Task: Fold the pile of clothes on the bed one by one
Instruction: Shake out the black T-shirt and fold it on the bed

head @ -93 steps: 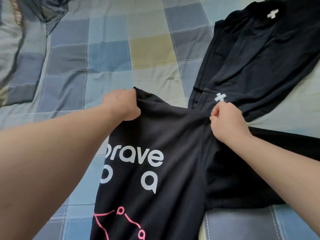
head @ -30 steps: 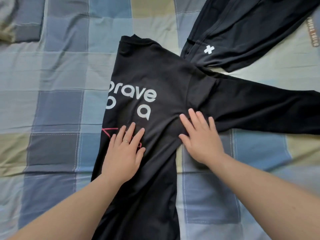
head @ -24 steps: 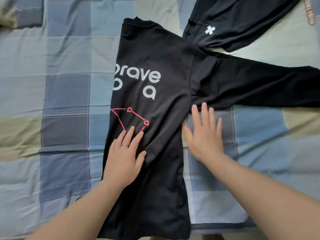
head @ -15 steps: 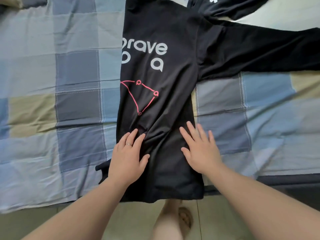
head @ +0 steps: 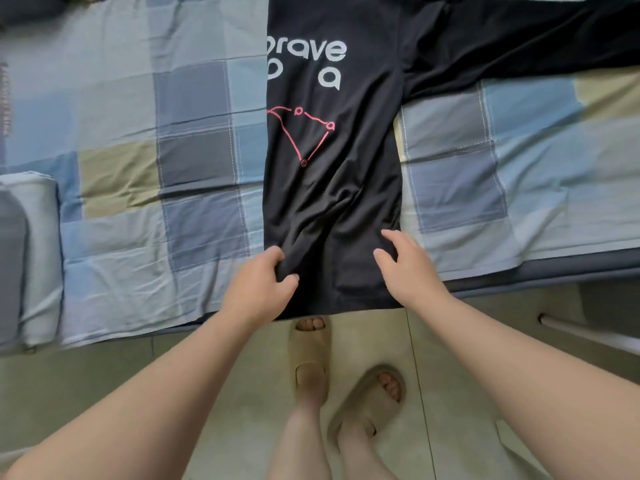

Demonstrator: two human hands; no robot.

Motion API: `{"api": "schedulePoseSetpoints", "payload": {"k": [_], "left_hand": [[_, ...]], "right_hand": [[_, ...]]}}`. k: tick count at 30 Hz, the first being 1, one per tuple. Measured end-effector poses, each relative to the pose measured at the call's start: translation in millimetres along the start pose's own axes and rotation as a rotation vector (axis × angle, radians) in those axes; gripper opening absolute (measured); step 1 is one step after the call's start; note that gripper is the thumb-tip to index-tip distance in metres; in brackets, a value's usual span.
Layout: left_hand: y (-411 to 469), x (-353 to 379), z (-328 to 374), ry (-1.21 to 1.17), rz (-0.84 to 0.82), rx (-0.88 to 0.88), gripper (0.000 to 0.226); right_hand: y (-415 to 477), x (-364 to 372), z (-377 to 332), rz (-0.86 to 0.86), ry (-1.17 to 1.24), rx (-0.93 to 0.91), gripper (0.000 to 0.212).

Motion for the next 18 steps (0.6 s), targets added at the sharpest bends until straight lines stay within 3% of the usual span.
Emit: {"api": "schedulePoseSetpoints", "payload": {"k": [5,8,13,18], "left_hand": [[-38,31,80,0.112,0.005,0.396,0.028],[-44,58,121,0.216,0.039,0.575,0.026],[-43,96,136,0.322,-0.052,0.643,0.016],[-37,111,110,0.402,-0.225,0.673,0.031]], "right_hand": [[-21,-13,19,0.128,0.497,0.189,0.023],[-26,-17,34,0.055,0.723,0.351,0.025],[-20,-1,42,-0.145,0.720,0.449,0.032],[-4,-3,39,-0.035,0.619,0.391,0.016]]}}
Point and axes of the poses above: each hand's wrist, its own y-axis towards the middle knuckle, its own x-axis out of the palm, z = x × y, the point moved 8 cm from there along y, towards the middle knuckle, and after that the axes turned 10 degrees about y, right-handed, at the moved point
